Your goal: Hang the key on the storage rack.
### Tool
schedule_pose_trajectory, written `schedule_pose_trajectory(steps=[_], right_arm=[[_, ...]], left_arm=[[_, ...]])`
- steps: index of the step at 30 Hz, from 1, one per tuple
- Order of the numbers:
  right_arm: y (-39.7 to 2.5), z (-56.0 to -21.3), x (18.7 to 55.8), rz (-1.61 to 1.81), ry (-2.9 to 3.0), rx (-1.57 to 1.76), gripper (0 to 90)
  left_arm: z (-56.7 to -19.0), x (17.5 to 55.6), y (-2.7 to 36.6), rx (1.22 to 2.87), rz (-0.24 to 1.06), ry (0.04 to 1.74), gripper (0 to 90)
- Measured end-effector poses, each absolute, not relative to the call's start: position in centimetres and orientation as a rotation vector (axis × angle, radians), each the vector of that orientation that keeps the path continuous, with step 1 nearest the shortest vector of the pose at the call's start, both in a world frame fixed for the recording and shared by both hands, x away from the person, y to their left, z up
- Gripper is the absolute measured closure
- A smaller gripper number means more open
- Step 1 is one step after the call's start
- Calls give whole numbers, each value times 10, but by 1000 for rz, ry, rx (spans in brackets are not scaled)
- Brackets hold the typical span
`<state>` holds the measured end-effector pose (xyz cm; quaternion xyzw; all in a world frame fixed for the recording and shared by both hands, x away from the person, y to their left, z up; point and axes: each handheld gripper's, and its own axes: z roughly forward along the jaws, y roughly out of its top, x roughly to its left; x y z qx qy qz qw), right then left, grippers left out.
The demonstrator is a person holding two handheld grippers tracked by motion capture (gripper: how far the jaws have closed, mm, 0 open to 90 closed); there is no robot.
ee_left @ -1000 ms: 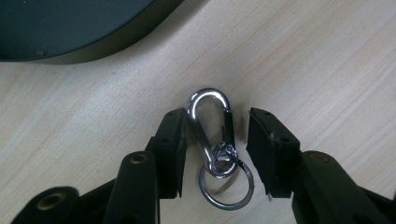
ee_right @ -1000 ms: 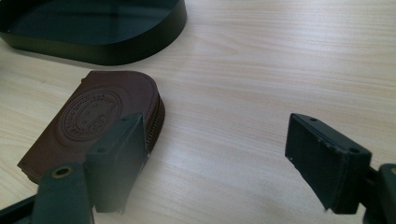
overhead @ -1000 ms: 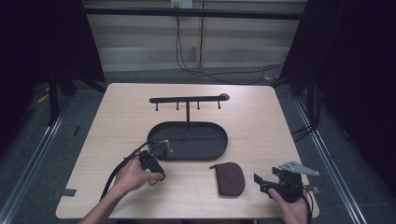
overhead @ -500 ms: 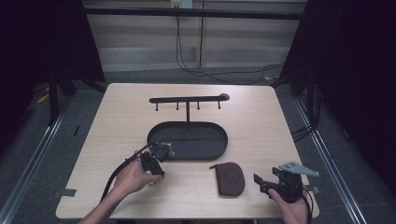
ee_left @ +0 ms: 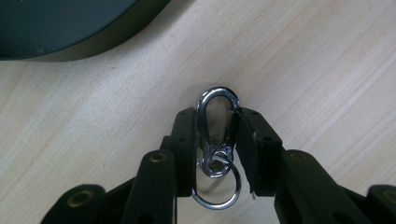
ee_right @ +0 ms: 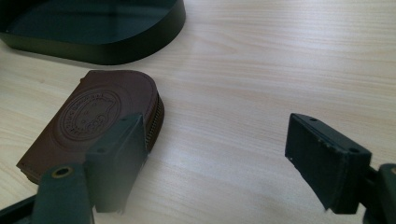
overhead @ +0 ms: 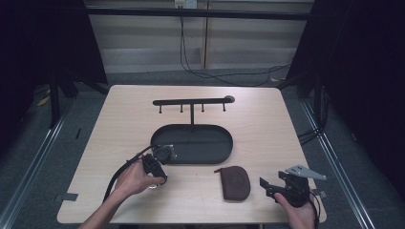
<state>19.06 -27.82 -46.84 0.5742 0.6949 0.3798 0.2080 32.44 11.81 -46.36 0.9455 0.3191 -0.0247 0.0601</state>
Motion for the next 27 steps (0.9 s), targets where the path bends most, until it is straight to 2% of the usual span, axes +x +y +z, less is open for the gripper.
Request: schedule_pose_trajectory(steps=[27], right_arm=[[-278, -469, 191, 1049, 1933, 1605, 202]], left_arm=[[-450, 328, 131, 2819, -112, 966, 687]])
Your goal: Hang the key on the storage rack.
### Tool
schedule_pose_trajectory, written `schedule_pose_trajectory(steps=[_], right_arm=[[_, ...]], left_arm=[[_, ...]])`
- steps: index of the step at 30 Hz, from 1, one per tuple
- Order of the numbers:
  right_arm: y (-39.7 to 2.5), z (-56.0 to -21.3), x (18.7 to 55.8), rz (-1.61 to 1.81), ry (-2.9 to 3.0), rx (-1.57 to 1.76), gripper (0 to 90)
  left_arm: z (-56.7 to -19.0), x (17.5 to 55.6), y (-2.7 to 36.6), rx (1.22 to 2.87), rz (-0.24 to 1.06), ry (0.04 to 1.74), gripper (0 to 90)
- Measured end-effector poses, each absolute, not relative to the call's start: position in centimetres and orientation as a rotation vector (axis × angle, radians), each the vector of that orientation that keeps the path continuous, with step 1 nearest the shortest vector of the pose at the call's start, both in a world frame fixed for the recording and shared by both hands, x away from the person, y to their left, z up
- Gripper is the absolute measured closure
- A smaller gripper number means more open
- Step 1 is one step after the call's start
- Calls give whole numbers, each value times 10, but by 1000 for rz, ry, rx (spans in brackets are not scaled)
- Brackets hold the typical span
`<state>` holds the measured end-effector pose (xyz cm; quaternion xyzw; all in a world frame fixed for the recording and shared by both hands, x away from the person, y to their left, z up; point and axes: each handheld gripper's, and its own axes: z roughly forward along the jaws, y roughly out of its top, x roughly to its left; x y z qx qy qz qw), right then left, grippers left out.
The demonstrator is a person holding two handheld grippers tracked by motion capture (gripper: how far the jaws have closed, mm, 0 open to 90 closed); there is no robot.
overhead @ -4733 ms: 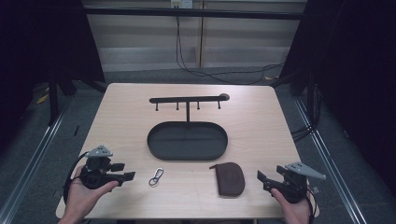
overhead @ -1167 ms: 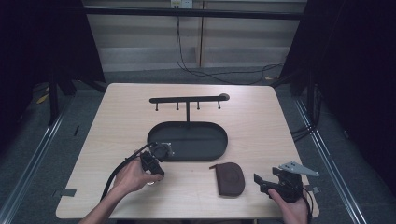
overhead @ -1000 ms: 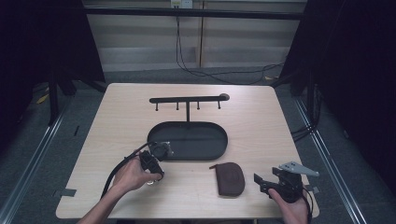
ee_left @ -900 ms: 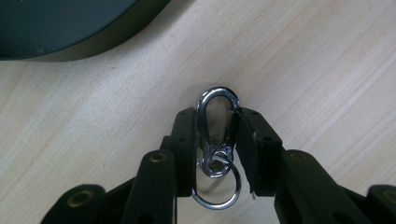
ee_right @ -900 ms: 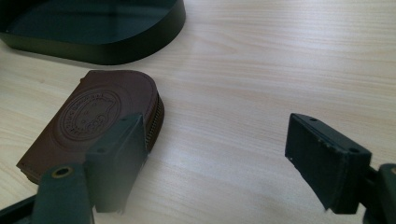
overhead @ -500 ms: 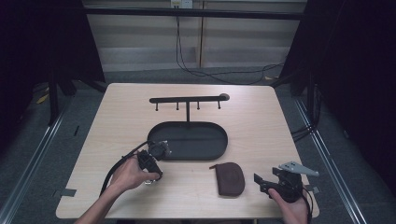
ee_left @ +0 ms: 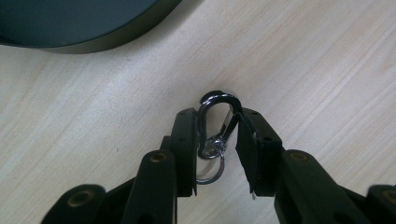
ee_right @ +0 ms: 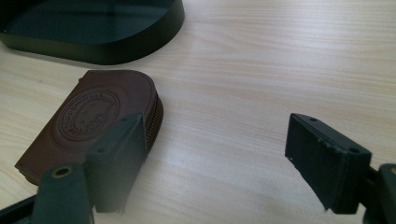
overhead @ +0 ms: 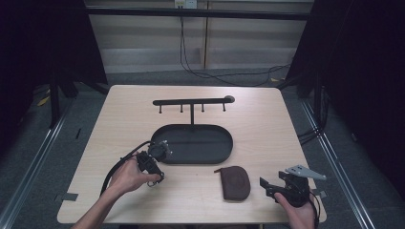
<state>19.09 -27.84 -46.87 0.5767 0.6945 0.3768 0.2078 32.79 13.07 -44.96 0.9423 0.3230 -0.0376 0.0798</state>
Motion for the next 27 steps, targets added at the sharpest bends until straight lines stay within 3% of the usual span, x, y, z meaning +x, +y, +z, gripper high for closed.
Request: schedule_pose_trajectory(steps=[27], right_arm=[[-279, -469, 191, 1049, 1933, 1613, 202]], left_arm=[[-427, 329, 139, 2801, -91, 959, 688]])
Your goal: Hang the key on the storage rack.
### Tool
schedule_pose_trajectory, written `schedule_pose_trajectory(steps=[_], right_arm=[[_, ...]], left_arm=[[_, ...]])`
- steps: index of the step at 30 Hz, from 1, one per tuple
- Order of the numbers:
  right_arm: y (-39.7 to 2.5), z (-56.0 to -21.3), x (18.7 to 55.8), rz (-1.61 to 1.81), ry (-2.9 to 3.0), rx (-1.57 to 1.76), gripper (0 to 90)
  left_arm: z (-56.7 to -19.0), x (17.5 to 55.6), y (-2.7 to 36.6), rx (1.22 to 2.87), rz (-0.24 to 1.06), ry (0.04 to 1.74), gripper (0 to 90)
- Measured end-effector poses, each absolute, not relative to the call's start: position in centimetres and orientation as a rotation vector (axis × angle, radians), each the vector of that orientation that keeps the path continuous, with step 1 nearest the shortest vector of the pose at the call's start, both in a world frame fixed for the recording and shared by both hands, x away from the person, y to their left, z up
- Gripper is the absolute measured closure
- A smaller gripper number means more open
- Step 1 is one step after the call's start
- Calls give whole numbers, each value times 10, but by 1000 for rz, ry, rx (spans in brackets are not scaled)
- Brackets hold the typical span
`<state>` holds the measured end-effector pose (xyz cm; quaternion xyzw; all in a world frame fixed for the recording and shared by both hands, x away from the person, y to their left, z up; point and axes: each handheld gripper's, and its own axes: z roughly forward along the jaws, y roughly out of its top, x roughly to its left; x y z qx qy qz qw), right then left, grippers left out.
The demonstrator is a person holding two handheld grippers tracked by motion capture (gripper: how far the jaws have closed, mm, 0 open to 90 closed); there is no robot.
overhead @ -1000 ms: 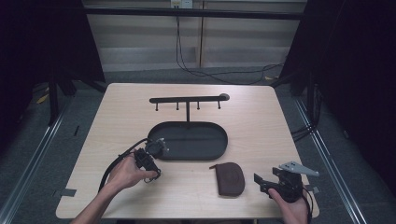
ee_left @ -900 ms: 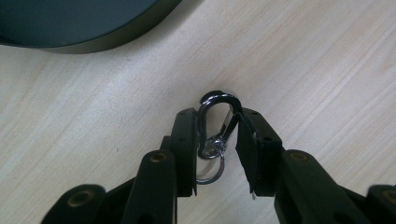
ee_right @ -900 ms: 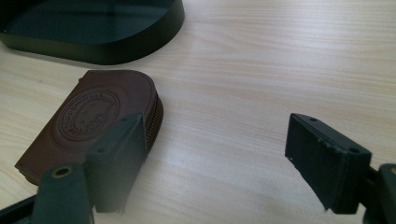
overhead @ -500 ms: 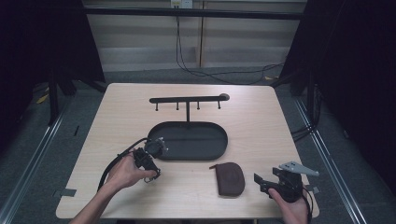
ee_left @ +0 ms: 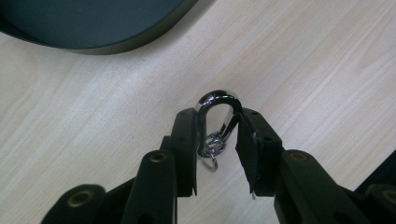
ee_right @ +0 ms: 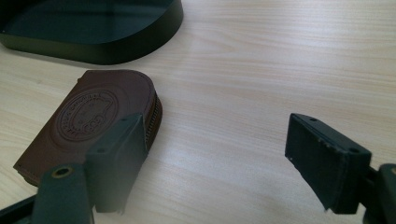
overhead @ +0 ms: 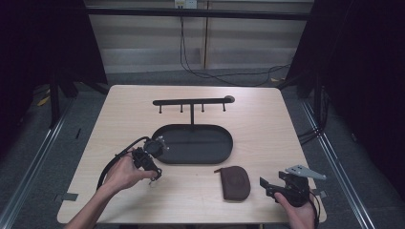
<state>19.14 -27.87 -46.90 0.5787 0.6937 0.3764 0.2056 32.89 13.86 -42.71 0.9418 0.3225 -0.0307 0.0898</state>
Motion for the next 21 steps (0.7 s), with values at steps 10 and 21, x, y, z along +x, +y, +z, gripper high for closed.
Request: schedule_pose_trajectory(steps=[10, 21], right_arm=[[-279, -469, 191, 1051, 1933, 1611, 202], [-279, -469, 191, 1049, 1930, 1615, 202]], left_arm=[[-413, 333, 144, 2805, -86, 986, 688], [-402, 334, 149, 2804, -72, 992, 688]])
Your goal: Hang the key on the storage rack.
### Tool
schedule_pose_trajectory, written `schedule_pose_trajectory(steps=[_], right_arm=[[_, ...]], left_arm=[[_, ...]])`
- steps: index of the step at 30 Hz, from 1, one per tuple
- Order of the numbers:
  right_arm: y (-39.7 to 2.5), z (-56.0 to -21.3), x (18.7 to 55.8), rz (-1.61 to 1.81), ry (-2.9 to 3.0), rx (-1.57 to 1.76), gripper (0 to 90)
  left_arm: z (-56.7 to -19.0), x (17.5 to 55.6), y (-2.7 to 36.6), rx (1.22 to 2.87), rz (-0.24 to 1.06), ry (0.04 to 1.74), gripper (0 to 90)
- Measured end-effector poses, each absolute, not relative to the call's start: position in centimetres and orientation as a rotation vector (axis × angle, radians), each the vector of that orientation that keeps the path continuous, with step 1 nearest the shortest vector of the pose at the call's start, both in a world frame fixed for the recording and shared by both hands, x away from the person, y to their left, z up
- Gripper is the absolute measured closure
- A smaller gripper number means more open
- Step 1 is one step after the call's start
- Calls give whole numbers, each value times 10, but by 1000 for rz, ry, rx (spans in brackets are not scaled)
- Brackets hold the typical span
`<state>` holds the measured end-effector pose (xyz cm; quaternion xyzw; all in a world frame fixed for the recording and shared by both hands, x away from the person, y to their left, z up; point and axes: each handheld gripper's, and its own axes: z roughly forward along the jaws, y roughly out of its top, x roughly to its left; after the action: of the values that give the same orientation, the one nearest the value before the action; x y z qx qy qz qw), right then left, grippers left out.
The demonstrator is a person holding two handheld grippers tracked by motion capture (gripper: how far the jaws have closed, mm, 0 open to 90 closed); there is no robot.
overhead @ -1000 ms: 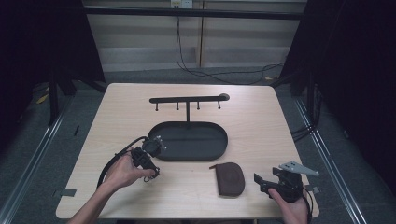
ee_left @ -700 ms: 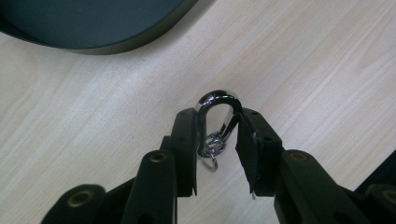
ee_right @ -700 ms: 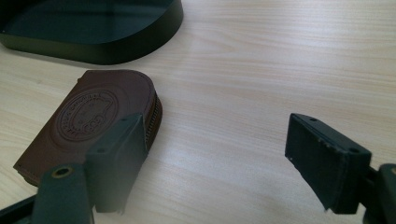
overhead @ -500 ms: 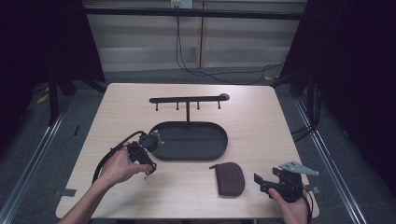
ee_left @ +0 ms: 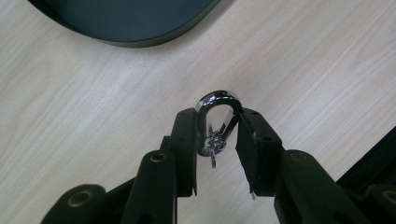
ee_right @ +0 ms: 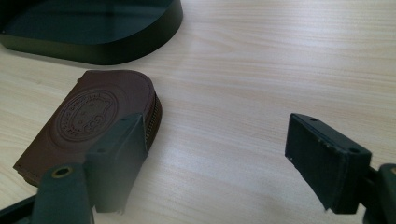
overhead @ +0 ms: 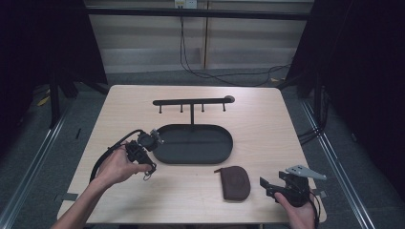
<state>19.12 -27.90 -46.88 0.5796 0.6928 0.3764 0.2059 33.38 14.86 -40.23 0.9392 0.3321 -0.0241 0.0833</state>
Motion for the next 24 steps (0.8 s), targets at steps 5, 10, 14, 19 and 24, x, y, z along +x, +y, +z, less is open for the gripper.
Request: schedule_pose_trajectory(steps=[5, 10, 14, 19, 24], right_arm=[[-279, -469, 191, 1051, 1933, 1612, 202], [-279, -469, 192, 1050, 1933, 1613, 202], [-279, -469, 191, 1051, 1933, 1613, 202], [-279, -469, 192, 1050, 1932, 1614, 202], [-279, -469, 192, 1050, 1931, 1615, 202]], left_arm=[[-393, 336, 150, 2807, -71, 985, 688], [-387, 338, 152, 2787, -65, 1001, 688], [-383, 340, 154, 2776, -69, 1014, 688], [-377, 343, 156, 2765, -70, 1020, 688], [-372, 345, 156, 2761, -70, 1023, 688]])
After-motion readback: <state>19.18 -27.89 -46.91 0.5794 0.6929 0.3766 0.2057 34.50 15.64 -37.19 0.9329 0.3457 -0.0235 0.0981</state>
